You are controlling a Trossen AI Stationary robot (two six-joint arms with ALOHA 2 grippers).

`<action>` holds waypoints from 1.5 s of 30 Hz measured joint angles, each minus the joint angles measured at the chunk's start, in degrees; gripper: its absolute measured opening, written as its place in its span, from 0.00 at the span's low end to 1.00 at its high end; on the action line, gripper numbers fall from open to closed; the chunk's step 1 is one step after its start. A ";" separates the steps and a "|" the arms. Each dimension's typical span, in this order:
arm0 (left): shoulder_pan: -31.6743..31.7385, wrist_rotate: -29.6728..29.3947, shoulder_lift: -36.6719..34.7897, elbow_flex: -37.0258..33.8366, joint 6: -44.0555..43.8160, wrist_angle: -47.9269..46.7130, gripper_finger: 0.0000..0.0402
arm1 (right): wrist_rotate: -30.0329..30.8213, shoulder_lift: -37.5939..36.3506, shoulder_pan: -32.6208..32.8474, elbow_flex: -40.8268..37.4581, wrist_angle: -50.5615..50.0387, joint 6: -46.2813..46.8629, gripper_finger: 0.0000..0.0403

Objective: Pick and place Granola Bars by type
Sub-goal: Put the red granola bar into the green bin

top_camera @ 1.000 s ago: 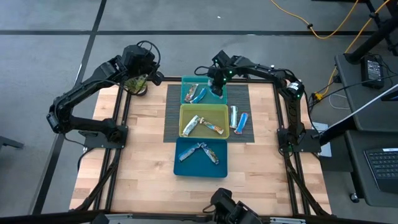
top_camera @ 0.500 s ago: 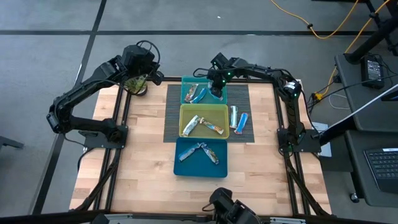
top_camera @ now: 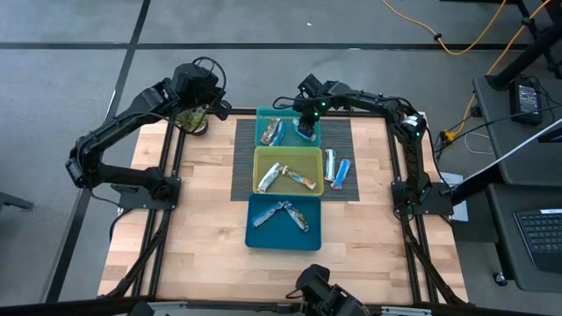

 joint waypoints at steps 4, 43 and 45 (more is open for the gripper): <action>0.00 -0.01 0.00 0.00 0.75 0.00 0.19 | 2.85 -2.55 0.67 0.02 -0.54 -0.06 0.25; 0.00 1.93 0.00 0.00 8.28 -0.04 0.19 | 27.26 -52.45 9.78 -32.45 -15.18 53.23 0.26; 0.00 1.94 0.00 0.00 8.18 -0.04 0.19 | 24.74 -52.45 10.32 -33.82 -15.40 55.32 0.28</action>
